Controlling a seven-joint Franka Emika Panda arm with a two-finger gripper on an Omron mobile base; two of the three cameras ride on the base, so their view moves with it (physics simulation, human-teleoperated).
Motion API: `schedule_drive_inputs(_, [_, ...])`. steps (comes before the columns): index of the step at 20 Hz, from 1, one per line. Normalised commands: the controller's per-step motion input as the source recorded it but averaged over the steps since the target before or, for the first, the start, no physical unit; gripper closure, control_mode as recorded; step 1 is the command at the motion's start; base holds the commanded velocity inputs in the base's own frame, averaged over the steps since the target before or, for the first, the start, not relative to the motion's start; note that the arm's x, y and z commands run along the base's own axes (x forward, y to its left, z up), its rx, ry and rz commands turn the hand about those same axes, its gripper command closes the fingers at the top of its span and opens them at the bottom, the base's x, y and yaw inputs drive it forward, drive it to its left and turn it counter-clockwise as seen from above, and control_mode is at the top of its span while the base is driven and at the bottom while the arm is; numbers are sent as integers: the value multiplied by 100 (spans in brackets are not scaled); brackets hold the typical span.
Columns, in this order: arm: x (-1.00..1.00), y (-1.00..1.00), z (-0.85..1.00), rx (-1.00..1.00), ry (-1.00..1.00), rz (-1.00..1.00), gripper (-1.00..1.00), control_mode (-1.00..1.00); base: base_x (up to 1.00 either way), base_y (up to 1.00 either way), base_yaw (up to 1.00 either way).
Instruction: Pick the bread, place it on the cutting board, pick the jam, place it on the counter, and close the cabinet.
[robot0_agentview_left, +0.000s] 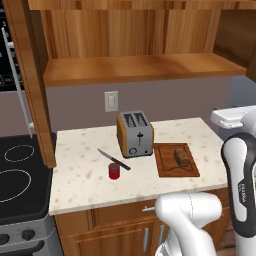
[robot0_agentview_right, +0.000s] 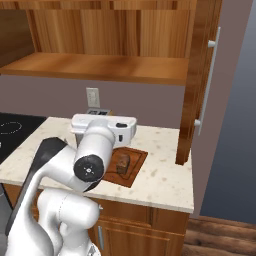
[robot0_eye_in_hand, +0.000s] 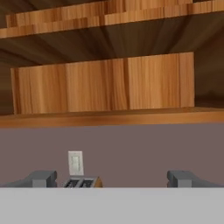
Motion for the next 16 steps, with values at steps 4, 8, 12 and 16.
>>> schedule_drive_inputs(4, [-32, 0, 35, 0, -2, 0, -100, -100, 0, 0, 0])
schedule_drive_inputs(8, [-31, 0, 30, 0, -3, 0, -100, -100, 0, 0, 0])
schedule_drive_inputs(12, [-37, 0, 25, 0, -4, 0, -100, -100, 0, 0, 0])
schedule_drive_inputs(16, [-40, 0, 22, 0, -4, 0, -100, -100, 0, 0, 0])
